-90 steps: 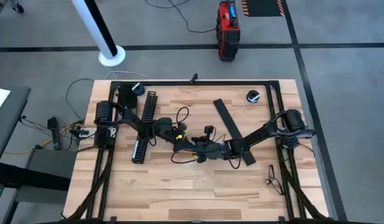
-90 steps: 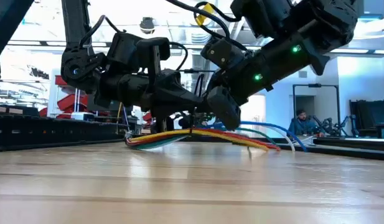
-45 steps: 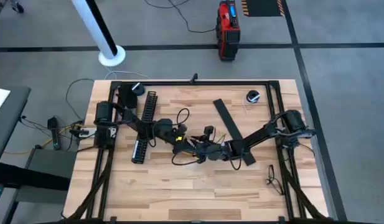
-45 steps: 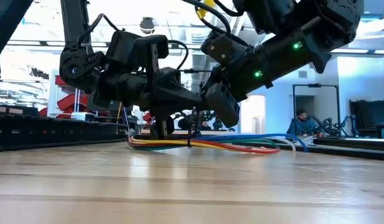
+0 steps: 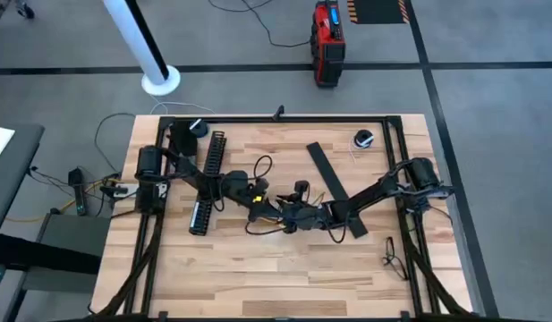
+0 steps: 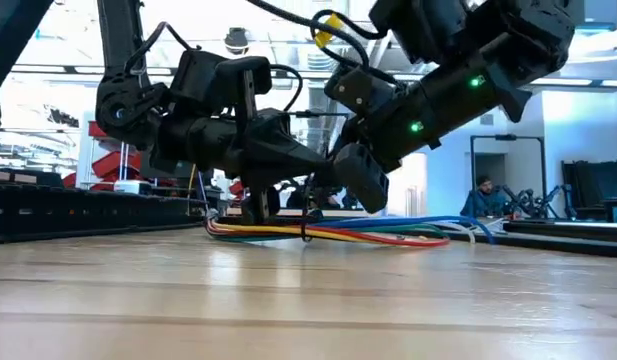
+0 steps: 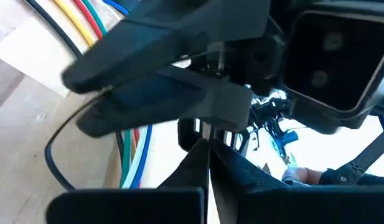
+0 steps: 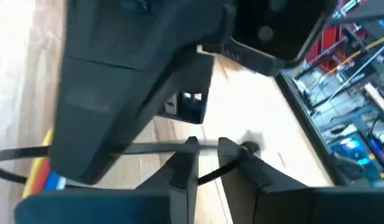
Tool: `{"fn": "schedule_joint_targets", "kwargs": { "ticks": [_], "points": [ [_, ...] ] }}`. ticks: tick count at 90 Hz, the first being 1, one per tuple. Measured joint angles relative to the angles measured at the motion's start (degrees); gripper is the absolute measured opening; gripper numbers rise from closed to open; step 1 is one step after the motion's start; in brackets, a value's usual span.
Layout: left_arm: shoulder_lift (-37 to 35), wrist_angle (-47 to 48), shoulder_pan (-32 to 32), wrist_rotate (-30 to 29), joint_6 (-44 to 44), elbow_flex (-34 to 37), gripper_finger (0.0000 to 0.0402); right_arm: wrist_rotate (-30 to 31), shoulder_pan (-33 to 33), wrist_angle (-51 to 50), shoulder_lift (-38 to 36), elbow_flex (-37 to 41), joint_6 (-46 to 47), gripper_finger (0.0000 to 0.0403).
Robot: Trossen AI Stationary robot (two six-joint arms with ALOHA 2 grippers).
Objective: Ziptie cables
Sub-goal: Wrap the black zip tie on the cable
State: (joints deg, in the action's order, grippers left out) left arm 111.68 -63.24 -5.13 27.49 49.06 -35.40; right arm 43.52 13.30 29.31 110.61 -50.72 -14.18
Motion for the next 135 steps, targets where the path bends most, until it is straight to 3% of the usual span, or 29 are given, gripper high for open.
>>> {"fn": "schedule_joint_targets", "kwargs": {
  "ticks": [51,74,135],
  "points": [
    [0.00,1.23,0.00,0.66,-2.34,0.00,0.0000,0.27,-0.70,-0.21,0.00,0.00,0.66,0.0050],
    [0.00,1.27,0.00,0.65,-2.37,0.00,0.0000,0.27,-0.70,-0.23,0.00,0.00,0.64,0.0004],
    [0.02,2.27,0.00,-0.68,-2.10,0.00,0.0000,0.05,-0.55,-0.17,0.00,0.00,0.35,0.0000]
  ]
}}
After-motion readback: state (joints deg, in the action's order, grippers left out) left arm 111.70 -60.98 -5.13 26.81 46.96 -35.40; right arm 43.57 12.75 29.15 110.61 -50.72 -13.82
